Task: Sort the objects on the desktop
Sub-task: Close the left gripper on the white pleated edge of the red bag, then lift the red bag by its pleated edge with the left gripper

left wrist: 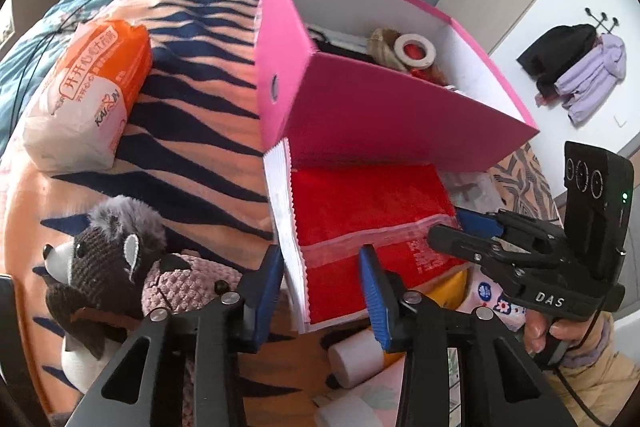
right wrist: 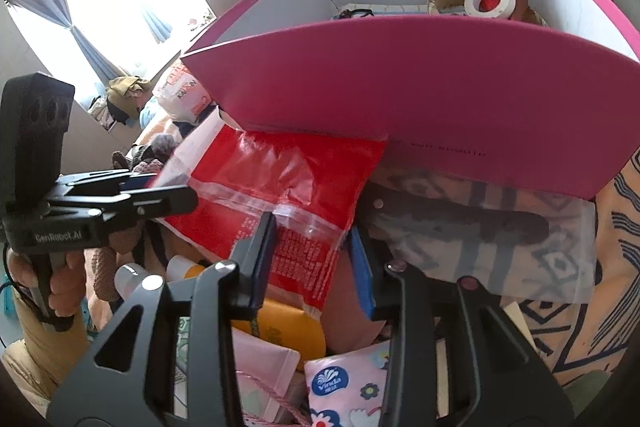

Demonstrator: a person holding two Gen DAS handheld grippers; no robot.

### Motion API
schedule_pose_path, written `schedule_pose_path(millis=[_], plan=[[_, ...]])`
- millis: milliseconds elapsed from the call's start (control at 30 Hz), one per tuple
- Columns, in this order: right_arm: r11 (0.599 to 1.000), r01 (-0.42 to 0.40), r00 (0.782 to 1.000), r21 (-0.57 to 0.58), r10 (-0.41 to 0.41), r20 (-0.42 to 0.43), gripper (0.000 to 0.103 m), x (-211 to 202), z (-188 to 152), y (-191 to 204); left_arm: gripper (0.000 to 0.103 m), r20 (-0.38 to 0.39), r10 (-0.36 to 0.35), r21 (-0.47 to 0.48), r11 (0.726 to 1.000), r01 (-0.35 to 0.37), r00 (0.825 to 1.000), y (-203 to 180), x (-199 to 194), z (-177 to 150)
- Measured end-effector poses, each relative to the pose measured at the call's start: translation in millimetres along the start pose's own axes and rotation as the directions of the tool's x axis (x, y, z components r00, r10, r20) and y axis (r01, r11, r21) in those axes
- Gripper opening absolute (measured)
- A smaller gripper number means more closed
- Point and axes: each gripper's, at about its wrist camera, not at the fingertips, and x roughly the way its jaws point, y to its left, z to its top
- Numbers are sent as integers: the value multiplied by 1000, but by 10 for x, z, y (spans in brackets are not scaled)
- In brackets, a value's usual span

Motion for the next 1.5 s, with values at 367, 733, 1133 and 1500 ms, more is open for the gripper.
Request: schedule_pose_path(millis=[367, 733, 1133, 1500], plan=[[1000, -13, 1000, -4, 13, -1, 40, 1, 36, -9, 35, -10, 10, 69, 998, -9, 1000, -80, 23, 44], [995, 11, 998, -99, -4, 66, 33, -254, -71, 122, 20, 100, -39, 39, 999, 35, 994, -147, -166, -71], [973, 114, 990, -202, -94, 105, 30, -373, -215, 160, 25, 109, -73, 73, 995, 65, 991, -241, -123, -220], [969, 121, 990, -216, -100, 103, 28, -296, -232, 150, 46, 7, -77, 111, 991, 76, 997, -255, 74, -25]])
